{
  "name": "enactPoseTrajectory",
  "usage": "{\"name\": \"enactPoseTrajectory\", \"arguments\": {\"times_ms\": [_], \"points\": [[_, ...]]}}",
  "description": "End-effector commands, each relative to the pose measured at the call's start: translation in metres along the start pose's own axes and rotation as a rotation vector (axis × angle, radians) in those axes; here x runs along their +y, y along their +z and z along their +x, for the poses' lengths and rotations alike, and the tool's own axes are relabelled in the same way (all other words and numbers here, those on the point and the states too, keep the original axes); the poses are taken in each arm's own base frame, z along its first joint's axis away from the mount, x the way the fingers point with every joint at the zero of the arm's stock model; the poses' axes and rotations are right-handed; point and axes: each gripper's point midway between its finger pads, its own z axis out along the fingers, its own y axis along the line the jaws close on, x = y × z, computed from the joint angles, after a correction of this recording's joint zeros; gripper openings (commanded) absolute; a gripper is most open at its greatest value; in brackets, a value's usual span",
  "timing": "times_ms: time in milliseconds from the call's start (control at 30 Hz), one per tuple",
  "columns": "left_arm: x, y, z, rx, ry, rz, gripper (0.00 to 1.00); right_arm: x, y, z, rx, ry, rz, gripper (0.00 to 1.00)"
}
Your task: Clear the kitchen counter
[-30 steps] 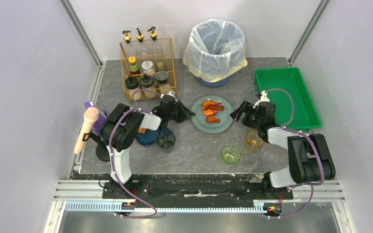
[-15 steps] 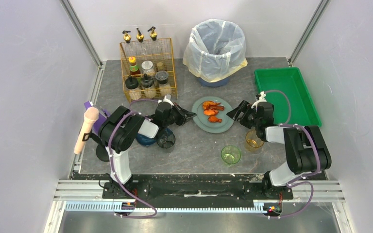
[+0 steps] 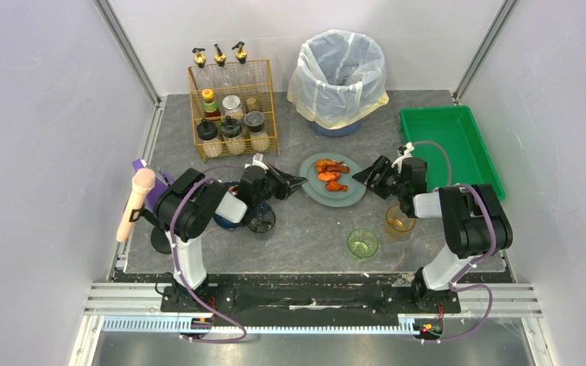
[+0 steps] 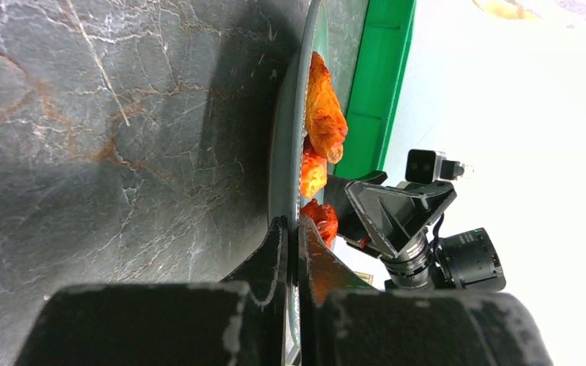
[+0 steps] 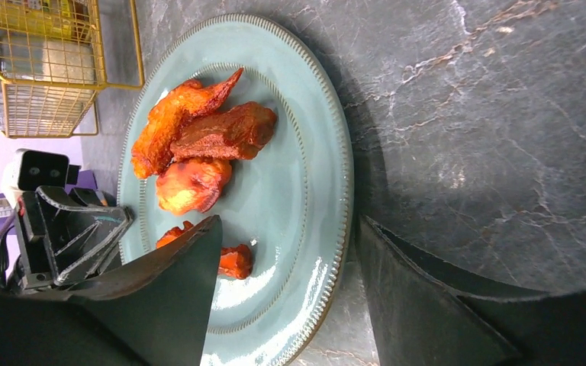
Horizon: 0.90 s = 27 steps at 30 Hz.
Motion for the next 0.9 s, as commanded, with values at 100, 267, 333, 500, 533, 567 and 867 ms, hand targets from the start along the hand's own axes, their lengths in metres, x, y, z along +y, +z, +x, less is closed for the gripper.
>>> {"name": "enactPoseTrajectory", "arguments": {"times_ms": [100, 267, 333, 500, 533, 567, 867], "points": [[-0.068, -0.009, -0.014, -0.060, -0.036, 0.220, 0.02, -0.005, 0.009, 0.015, 0.065, 0.072, -0.005, 0.65], [-0.066, -0.006, -0.009, -0.045, -0.038, 0.217, 0.02, 0.001, 0.015, 0.020, 0.087, 0.076, -0.030, 0.61], [-0.067, -0.005, -0.006, -0.037, -0.035, 0.218, 0.02, 0.005, 0.016, 0.022, 0.092, 0.080, -0.047, 0.60], [-0.065, -0.002, -0.001, -0.020, -0.021, 0.203, 0.02, 0.020, 0.014, 0.017, 0.080, 0.090, -0.112, 0.53], [-0.064, -0.002, 0.000, -0.018, -0.020, 0.197, 0.02, 0.022, 0.014, 0.017, 0.081, 0.094, -0.123, 0.50], [-0.063, -0.001, 0.001, -0.016, -0.021, 0.194, 0.02, 0.025, 0.014, 0.017, 0.081, 0.099, -0.133, 0.47], [-0.045, 0.000, 0.006, 0.005, 0.045, 0.093, 0.07, 0.033, 0.011, 0.013, 0.067, 0.117, -0.166, 0.08]]}}
